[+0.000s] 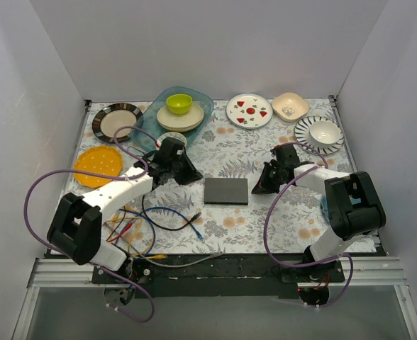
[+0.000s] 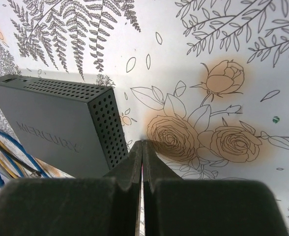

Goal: Pull the plug from the switch port

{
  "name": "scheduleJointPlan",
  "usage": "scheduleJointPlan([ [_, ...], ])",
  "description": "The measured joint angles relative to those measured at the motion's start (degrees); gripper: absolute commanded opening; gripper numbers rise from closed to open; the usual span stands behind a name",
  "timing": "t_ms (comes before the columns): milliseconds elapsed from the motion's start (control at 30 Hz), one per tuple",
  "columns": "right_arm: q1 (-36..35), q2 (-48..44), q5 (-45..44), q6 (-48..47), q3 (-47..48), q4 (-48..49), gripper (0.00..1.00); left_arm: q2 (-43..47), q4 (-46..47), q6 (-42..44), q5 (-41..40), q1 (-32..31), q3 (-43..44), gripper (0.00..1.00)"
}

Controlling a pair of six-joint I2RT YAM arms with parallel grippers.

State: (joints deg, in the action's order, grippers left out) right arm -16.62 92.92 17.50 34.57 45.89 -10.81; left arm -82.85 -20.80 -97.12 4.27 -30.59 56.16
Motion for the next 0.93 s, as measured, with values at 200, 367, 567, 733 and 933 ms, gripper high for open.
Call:
scheduleJointPlan([
  [200,-0.28,-1.03,0.5,1.29,-1.95,1.18,0.01,-4.42,-0.5,-1.31,1.31,-3.26,-5.55,0.16],
  [367,-1.01,-5.88,-4.02,0.72,-2.29,-2.4,0.2,-0.85,-3.52,0.09,-1.97,-3.06,-4.81,0.49],
  [567,-2.38,-17.9,-16.13,-3.45,5.38,-11.69,0.46,8.55,-6.67,3.98,-10.58,-3.08,1.79,0.98],
  [733,-7.89,-23.8,-24.28,-6.34,10.54,-13.92,0.52,11.21,-8.79,5.22,-14.4,-2.99,3.21,0.98],
  [933,-12.52,-27.65,-28.55,-9.03,10.6,-18.16,0.52,8.52,-13.2,5.27,-14.67,-2.99,3.15,0.98],
])
